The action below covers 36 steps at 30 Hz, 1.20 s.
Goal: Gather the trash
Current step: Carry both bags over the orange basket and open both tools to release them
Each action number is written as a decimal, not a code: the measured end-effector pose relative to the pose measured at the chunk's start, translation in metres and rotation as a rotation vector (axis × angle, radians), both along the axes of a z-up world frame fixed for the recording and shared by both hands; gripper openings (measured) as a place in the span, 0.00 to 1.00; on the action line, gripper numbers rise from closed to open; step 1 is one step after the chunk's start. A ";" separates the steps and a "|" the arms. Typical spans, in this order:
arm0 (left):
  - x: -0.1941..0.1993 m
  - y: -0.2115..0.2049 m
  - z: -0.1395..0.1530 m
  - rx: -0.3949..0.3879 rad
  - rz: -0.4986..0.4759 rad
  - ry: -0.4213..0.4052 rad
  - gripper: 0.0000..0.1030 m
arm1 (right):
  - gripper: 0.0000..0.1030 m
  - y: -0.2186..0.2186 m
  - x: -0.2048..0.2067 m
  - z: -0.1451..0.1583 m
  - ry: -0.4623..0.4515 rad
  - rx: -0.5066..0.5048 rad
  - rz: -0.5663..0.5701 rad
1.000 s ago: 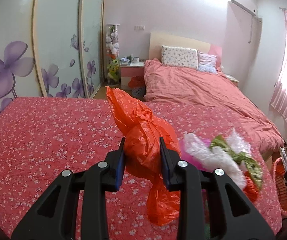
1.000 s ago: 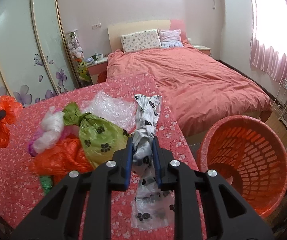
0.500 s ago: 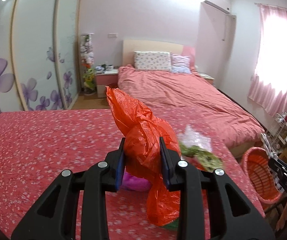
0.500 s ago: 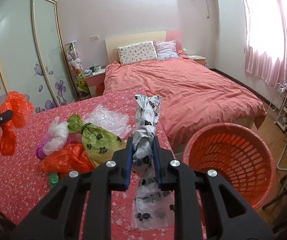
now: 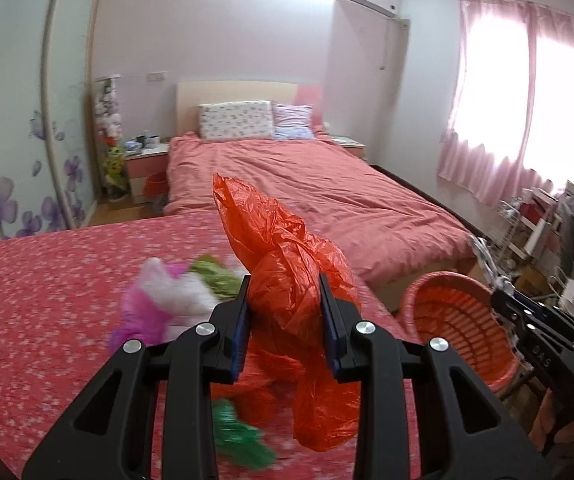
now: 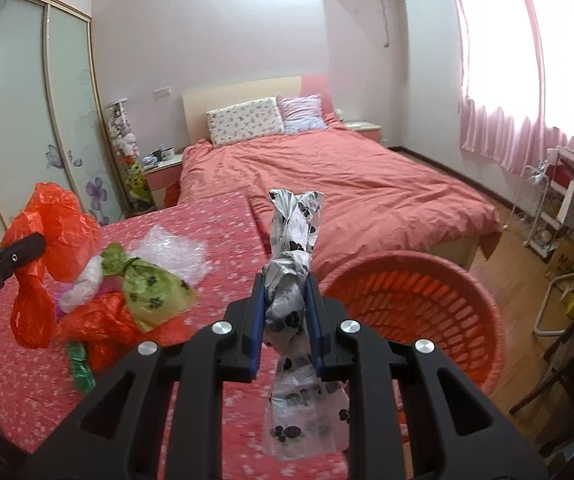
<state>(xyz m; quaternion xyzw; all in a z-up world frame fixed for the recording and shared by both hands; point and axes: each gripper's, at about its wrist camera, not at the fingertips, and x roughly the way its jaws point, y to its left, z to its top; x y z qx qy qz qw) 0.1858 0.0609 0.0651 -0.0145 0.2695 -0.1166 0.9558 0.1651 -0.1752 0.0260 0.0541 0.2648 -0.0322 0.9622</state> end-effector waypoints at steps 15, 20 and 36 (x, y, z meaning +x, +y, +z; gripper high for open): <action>0.009 -0.101 -0.031 -0.069 -0.225 0.073 0.30 | 0.19 -0.081 -0.008 -0.020 0.006 0.049 -0.154; 0.014 -0.129 -0.043 -0.066 -0.273 0.095 0.30 | 0.19 -0.103 -0.003 -0.033 0.022 0.056 -0.188; 0.027 -0.193 -0.065 -0.028 -0.381 0.155 0.30 | 0.19 -0.144 0.017 -0.065 0.057 0.100 -0.235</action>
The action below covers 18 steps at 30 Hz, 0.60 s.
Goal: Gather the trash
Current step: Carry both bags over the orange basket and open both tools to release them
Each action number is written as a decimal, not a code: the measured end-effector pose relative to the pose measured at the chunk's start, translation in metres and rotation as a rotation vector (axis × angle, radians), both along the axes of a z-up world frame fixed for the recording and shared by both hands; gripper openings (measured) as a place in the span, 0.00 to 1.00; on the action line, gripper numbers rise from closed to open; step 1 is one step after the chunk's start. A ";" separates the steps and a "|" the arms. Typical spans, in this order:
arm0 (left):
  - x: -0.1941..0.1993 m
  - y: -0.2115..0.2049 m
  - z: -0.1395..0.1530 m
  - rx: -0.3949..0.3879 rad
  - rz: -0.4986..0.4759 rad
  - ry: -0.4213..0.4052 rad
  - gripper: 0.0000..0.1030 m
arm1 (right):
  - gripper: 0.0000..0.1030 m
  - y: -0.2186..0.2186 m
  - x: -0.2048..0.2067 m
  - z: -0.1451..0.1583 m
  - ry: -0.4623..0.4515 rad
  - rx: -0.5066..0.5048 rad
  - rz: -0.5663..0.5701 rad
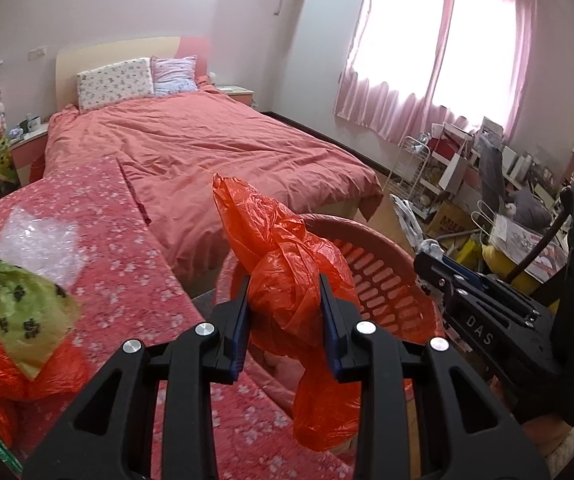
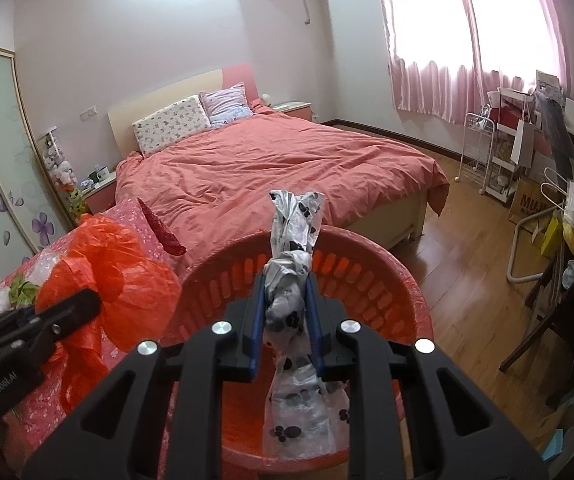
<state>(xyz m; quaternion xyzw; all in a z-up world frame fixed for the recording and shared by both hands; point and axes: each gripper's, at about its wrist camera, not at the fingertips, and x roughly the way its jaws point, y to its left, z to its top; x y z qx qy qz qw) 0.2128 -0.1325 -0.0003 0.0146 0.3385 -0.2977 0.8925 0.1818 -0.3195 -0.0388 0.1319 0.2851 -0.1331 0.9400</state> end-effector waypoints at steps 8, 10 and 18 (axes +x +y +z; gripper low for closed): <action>0.007 -0.021 -0.009 0.014 -0.020 0.021 0.31 | 0.22 -0.009 0.007 -0.004 -0.006 0.017 -0.006; 0.009 -0.024 -0.012 0.023 -0.016 0.028 0.36 | 0.23 -0.012 0.009 -0.006 -0.007 0.033 -0.010; 0.016 -0.020 -0.023 0.052 0.026 0.061 0.50 | 0.42 -0.017 0.013 -0.014 0.005 0.047 -0.020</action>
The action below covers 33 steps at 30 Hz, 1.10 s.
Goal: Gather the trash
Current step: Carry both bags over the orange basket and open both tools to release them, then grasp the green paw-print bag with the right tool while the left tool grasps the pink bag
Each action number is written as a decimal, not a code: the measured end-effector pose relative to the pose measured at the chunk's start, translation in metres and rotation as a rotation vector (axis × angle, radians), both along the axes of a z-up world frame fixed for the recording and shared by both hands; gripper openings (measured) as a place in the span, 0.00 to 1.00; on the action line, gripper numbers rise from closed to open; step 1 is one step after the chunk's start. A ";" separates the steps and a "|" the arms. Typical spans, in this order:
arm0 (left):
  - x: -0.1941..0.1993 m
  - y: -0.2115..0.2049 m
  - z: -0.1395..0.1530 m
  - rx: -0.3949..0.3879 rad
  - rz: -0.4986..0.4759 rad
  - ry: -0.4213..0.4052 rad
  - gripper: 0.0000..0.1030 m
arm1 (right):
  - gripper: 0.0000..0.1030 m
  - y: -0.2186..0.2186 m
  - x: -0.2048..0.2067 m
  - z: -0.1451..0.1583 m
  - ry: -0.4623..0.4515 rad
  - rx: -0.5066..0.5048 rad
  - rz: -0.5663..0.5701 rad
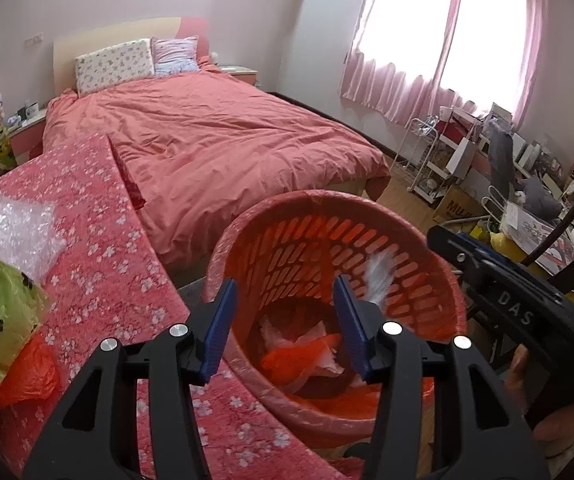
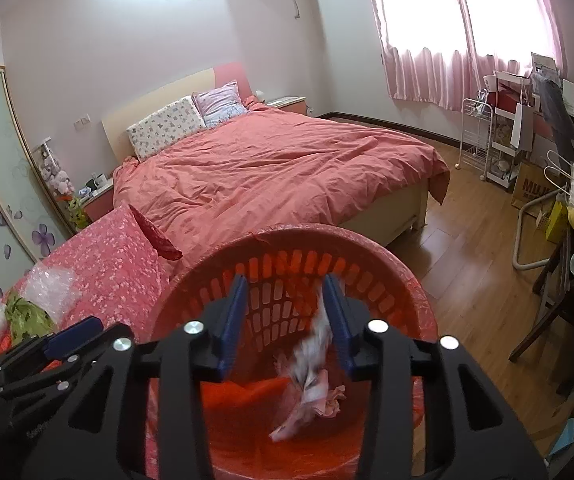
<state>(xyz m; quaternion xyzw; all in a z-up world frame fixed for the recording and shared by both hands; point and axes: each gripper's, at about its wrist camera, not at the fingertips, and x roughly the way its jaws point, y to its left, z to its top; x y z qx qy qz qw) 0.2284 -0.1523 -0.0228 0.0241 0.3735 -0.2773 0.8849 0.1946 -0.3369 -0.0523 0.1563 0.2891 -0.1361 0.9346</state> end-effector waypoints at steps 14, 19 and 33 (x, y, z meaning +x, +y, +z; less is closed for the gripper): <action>-0.008 0.057 0.012 0.048 0.180 -0.080 0.71 | 0.67 0.035 -0.002 0.007 0.000 -0.124 -0.006; -0.012 0.095 0.022 0.028 0.236 -0.089 0.71 | 0.69 0.063 -0.001 0.014 -0.015 -0.151 0.053; -0.021 0.233 0.048 0.032 0.518 -0.145 0.71 | 0.68 0.175 0.020 0.026 -0.025 -0.128 0.296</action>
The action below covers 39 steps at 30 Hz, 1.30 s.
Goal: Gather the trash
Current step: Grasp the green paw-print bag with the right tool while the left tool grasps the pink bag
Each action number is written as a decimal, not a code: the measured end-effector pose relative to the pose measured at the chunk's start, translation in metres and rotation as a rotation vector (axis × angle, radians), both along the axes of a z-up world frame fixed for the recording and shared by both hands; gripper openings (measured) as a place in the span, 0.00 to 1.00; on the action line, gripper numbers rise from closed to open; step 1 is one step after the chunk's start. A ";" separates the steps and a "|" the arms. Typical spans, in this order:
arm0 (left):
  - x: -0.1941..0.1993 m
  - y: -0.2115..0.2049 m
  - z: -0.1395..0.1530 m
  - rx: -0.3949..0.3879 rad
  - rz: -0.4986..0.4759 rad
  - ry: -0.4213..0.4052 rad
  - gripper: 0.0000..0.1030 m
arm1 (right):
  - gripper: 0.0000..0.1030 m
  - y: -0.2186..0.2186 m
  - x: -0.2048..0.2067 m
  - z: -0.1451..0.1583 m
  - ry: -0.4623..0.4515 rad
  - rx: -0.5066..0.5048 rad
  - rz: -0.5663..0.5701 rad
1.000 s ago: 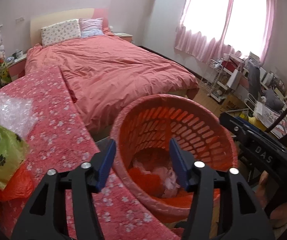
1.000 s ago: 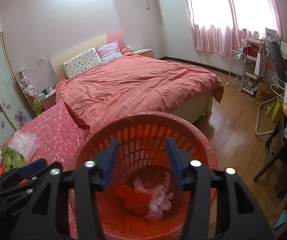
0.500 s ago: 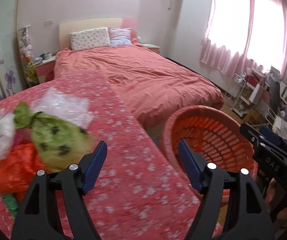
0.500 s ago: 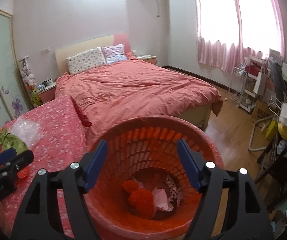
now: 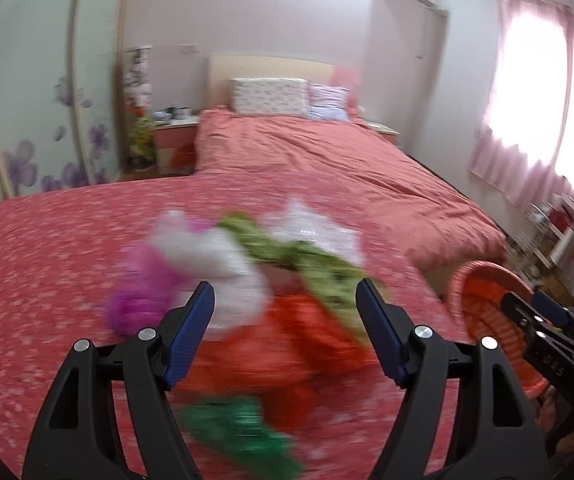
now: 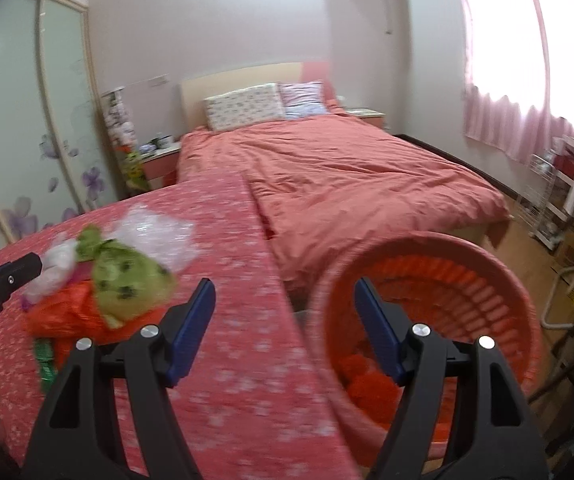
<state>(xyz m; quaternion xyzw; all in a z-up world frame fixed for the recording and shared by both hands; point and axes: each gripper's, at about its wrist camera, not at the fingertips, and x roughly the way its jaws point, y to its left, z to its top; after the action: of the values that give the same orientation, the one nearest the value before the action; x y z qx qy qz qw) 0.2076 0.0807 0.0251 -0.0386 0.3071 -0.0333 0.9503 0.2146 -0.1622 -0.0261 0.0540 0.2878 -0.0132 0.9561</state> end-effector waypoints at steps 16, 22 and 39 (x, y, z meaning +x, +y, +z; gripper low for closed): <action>0.007 0.117 -0.032 -0.012 0.199 0.070 0.71 | 0.54 0.129 0.073 -0.001 0.079 0.035 0.247; 0.014 0.122 -0.037 -0.010 0.184 0.073 0.71 | 0.54 0.160 0.098 -0.012 0.116 -0.012 0.277; 0.034 0.107 -0.054 -0.044 0.128 0.128 0.71 | 0.04 0.156 0.094 -0.018 0.094 -0.070 0.250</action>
<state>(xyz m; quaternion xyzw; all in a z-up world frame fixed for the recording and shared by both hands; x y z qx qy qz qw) 0.2417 0.1876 -0.0293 -0.0811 0.3634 0.0235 0.9278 0.3087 -0.0067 -0.0438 -0.0165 0.3360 0.0934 0.9371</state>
